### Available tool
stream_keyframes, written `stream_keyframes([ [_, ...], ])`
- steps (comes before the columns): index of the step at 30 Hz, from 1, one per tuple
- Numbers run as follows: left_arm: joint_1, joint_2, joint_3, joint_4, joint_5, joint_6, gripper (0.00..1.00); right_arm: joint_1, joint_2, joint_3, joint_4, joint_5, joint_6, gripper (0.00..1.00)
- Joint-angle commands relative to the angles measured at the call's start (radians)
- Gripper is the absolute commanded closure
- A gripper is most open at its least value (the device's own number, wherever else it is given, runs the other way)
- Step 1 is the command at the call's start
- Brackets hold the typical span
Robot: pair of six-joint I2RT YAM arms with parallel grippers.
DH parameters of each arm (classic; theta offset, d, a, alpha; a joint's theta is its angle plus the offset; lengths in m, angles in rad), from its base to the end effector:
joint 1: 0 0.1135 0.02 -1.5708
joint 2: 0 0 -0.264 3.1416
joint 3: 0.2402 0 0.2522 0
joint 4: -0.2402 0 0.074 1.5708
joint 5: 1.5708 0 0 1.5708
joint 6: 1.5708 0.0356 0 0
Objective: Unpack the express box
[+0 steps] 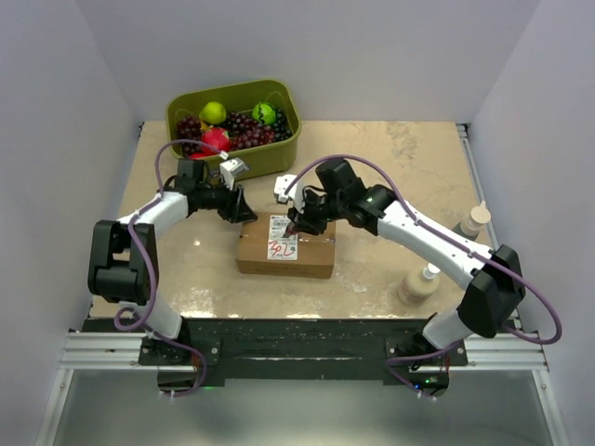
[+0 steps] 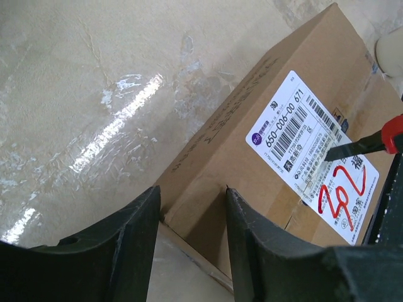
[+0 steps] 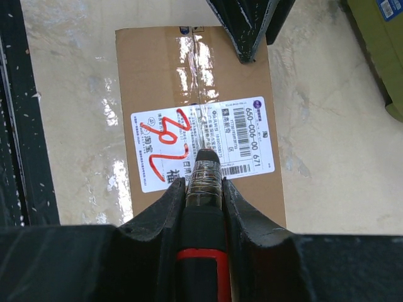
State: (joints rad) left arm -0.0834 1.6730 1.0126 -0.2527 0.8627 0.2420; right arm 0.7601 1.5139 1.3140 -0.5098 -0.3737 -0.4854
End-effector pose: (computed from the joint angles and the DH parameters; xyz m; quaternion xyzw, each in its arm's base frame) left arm 0.3332 -0.0550 0.1964 0.2725 0.8265 -0.3712 0.3238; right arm 0.2362 0.2425 0.3174 -0.5838 0.6801 0.2234 0.3831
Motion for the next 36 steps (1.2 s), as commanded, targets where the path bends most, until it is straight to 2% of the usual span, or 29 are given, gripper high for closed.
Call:
stream_keyframes([
  [1, 0.014, 0.071, 0.003, -0.143, -0.223, 0.171, 0.62, -0.054, -0.032, -0.002, -0.193, -0.004, -0.080, 1.00],
  [5, 0.014, 0.044, 0.009, -0.132, -0.208, 0.184, 0.58, -0.070, -0.049, -0.018, -0.196, -0.027, -0.116, 1.00],
  [6, 0.016, 0.021, 0.014, -0.123, -0.188, 0.197, 0.54, -0.070, -0.052, -0.018, -0.197, -0.028, -0.119, 1.00],
  [7, 0.017, -0.051, 0.026, -0.122, -0.092, 0.226, 0.44, -0.068, -0.054, -0.018, -0.194, -0.030, -0.117, 1.00],
  [8, 0.022, -0.094, 0.032, -0.131, -0.039, 0.300, 0.39, -0.070, -0.052, -0.018, -0.194, -0.033, -0.116, 1.00],
  [10, 0.019, -0.215, 0.035, -0.126, 0.043, 0.341, 0.27, -0.070, -0.047, -0.012, -0.196, -0.037, -0.108, 1.00],
  [13, 0.005, -0.288, 0.050, -0.151, 0.103, 0.364, 0.20, -0.068, -0.035, -0.004, -0.196, -0.042, -0.102, 1.00],
  [16, -0.039, -0.282, 0.050, -0.204, 0.157, 0.376, 0.17, -0.070, -0.029, -0.002, -0.180, -0.039, -0.087, 1.00],
  [19, -0.100, -0.276, -0.014, -0.149, 0.162, 0.338, 0.16, -0.070, -0.017, 0.007, -0.170, -0.039, -0.071, 1.00],
  [23, -0.170, -0.233, -0.049, -0.111, 0.148, 0.388, 0.15, -0.068, -0.008, 0.013, -0.168, -0.034, -0.064, 1.00],
  [27, -0.205, -0.138, -0.017, -0.178, 0.136, 0.485, 0.15, -0.070, -0.014, 0.010, -0.171, -0.034, -0.062, 1.00],
  [31, -0.272, -0.073, -0.017, -0.299, 0.007, 0.652, 0.16, -0.070, -0.015, 0.002, -0.180, -0.034, -0.061, 1.00],
  [36, -0.283, -0.076, -0.110, -0.247, -0.190, 0.672, 0.18, -0.087, -0.027, -0.001, -0.208, -0.027, -0.081, 1.00],
])
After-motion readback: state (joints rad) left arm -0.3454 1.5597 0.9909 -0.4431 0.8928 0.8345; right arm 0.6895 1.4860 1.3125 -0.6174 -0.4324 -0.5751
